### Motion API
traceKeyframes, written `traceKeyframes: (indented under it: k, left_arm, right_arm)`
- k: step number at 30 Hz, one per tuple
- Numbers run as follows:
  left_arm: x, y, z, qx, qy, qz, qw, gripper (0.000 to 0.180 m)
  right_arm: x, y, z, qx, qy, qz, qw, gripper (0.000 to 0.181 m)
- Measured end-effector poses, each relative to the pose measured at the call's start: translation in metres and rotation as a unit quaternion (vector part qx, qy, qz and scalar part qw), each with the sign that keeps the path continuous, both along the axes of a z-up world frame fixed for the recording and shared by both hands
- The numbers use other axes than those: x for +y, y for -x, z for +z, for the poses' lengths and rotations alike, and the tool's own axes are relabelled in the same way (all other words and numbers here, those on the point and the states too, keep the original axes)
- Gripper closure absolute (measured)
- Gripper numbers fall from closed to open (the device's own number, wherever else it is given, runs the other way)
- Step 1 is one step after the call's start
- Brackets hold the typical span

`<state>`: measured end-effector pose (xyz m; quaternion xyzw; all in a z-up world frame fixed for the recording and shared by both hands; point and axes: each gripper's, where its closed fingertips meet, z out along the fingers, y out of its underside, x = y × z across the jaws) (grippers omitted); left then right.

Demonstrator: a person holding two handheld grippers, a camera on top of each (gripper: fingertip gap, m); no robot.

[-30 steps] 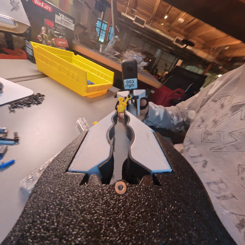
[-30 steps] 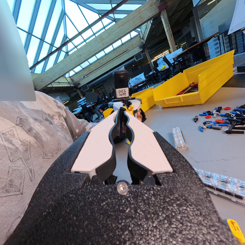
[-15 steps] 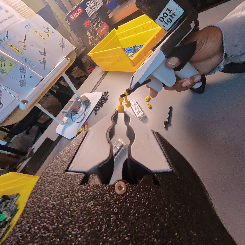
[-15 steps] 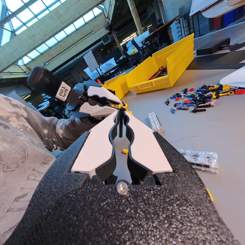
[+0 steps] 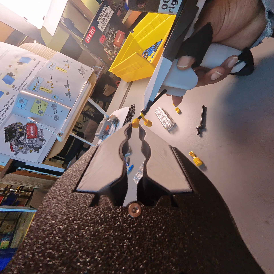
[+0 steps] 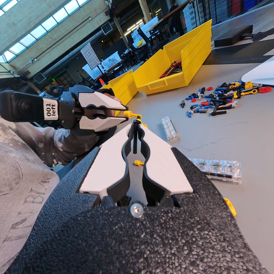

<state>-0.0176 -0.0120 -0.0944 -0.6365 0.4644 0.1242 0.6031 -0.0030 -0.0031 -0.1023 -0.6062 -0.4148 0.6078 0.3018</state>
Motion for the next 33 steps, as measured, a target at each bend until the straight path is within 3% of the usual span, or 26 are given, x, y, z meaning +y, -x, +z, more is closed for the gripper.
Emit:
traceKeyframes:
  k: [5,12,21,28,33]
  left_arm:
    - [-0.009,-0.012,0.003,-0.005,-0.009,-0.045,0.999,0.173]
    - [-0.031,-0.024,0.027,-0.146,0.024,-0.15,0.978,0.173]
    - [-0.038,-0.018,0.062,-0.413,0.14,-0.235,0.869,0.173]
    - [-0.036,-0.019,0.071,-0.519,0.199,-0.264,0.788,0.174]
    - [-0.029,-0.017,0.069,-0.55,0.221,-0.254,0.764,0.174]
  right_arm:
    - [-0.008,0.001,0.001,0.001,-0.012,0.018,1.0,0.177]
    - [-0.039,0.0,0.02,0.064,-0.007,0.098,0.993,0.177]
    - [-0.052,-0.004,0.046,0.149,0.095,0.148,0.973,0.179]
    - [-0.052,-0.005,0.054,0.177,0.106,0.143,0.968,0.179]
    - [-0.049,-0.004,0.053,0.179,0.105,0.131,0.969,0.178]
